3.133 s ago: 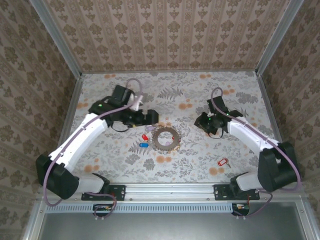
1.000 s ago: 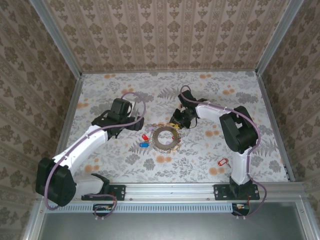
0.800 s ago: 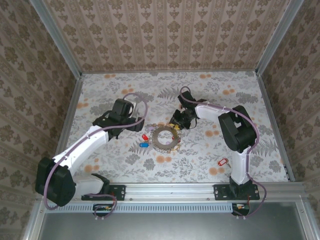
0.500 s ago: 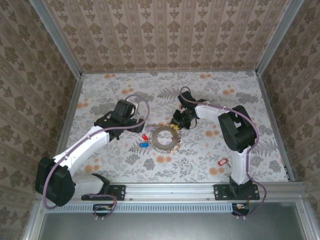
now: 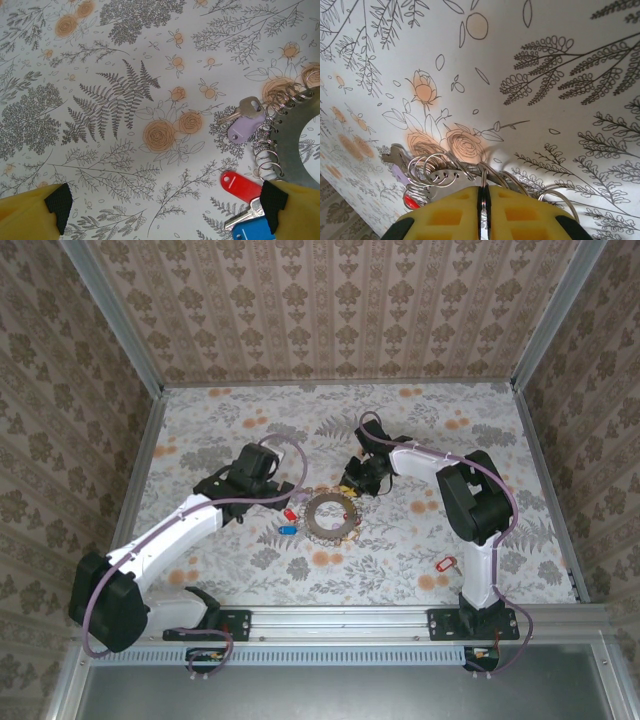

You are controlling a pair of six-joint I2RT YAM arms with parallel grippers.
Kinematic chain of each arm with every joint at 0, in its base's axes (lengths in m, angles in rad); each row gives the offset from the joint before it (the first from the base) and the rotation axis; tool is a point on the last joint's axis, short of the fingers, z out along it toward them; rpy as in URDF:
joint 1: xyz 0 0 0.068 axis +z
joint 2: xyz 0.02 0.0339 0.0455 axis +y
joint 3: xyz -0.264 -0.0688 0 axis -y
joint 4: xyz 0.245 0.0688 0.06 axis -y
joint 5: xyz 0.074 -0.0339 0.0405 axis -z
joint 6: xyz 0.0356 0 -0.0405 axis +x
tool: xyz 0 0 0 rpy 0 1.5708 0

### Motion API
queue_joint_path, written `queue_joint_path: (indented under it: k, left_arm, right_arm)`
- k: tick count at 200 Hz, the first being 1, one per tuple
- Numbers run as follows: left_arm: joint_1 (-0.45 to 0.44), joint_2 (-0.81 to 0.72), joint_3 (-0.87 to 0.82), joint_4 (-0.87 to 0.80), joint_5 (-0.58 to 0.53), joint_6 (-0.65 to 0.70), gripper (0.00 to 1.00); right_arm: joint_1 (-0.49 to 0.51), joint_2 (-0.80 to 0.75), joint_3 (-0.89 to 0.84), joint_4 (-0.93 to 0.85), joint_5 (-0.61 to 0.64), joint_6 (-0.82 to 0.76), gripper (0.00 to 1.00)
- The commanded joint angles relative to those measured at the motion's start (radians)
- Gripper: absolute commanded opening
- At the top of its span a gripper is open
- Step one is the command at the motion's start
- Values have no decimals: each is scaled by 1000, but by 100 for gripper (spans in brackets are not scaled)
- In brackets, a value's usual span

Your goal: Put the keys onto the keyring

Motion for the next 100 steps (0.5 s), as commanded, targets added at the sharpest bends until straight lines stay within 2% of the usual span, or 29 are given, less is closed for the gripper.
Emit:
queue_joint_path:
  k: [1, 63, 85, 100]
  left_arm:
    - [-15, 10, 11, -20, -38, 31, 100]
    - [-48, 16, 11, -21, -67, 53, 100]
    - [-66, 5, 3, -8, -49, 73, 100]
    - [-82, -32, -21, 18, 35, 129, 100]
  right_arm:
    - [-3, 21, 25, -37, 4, 39, 14]
    - [-2, 36, 0, -1, 2, 65, 20]
    - [-2, 28, -5, 5, -5, 94, 12]
    - [-2, -7, -27, 20, -18, 127, 5]
